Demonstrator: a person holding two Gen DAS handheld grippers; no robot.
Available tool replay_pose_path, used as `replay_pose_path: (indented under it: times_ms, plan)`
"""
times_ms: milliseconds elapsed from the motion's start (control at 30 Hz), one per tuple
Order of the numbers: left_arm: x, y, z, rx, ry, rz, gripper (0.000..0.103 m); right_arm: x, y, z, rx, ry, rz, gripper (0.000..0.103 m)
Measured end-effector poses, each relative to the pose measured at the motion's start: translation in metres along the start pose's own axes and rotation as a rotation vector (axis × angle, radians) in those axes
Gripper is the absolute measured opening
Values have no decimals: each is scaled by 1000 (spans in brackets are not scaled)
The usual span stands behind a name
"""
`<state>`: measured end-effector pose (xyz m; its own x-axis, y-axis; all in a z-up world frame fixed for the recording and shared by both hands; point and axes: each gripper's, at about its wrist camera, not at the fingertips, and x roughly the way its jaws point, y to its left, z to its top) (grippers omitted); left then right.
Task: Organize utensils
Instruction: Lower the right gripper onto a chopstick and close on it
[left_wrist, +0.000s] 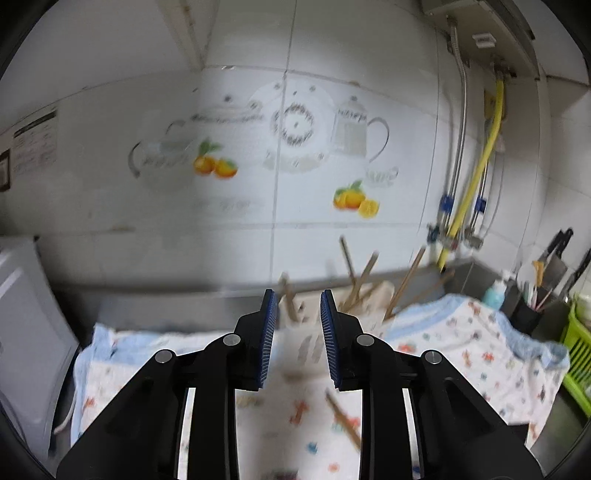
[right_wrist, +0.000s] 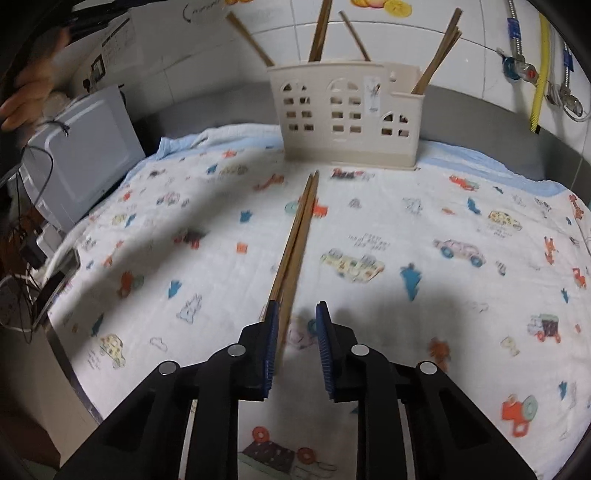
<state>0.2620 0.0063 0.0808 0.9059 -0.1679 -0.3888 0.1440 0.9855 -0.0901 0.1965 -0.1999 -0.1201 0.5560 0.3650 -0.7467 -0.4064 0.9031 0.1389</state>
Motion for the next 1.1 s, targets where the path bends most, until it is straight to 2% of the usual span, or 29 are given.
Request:
replay_pose_path:
  times_ms: [67, 333, 467, 667, 700, 767, 800, 900, 1100]
  plan:
    - [-8, 7, -17, -17, 31, -5, 25, 5, 2, -2, 11, 14, 11, 17]
    - [-37, 44, -65, -122, 62, 32, 25, 17, 7, -5, 20, 40, 0, 13]
    - [-47, 51, -83, -127, 75, 65, 25, 20, 11, -7, -1, 44, -28, 11]
    - [-51, 61, -109, -171, 125, 72, 25, 22, 12, -7, -6, 36, -50, 9]
    - [-50, 61, -115, -179, 140, 72, 26, 22, 12, -7, -9, 34, -54, 8]
    - [-48, 61, -124, -186, 157, 77, 37, 21, 11, -7, -2, 32, -52, 8]
    - [-47, 60, -131, -191, 172, 78, 38, 20, 10, -8, 0, 30, -51, 8]
    - [-42, 51, -146, -166, 216, 82, 38, 17, 8, -10, 8, 24, -47, 8]
    - [-29, 22, -174, -151, 296, 27, 38, 2, -2, -15, 30, -2, -49, 7]
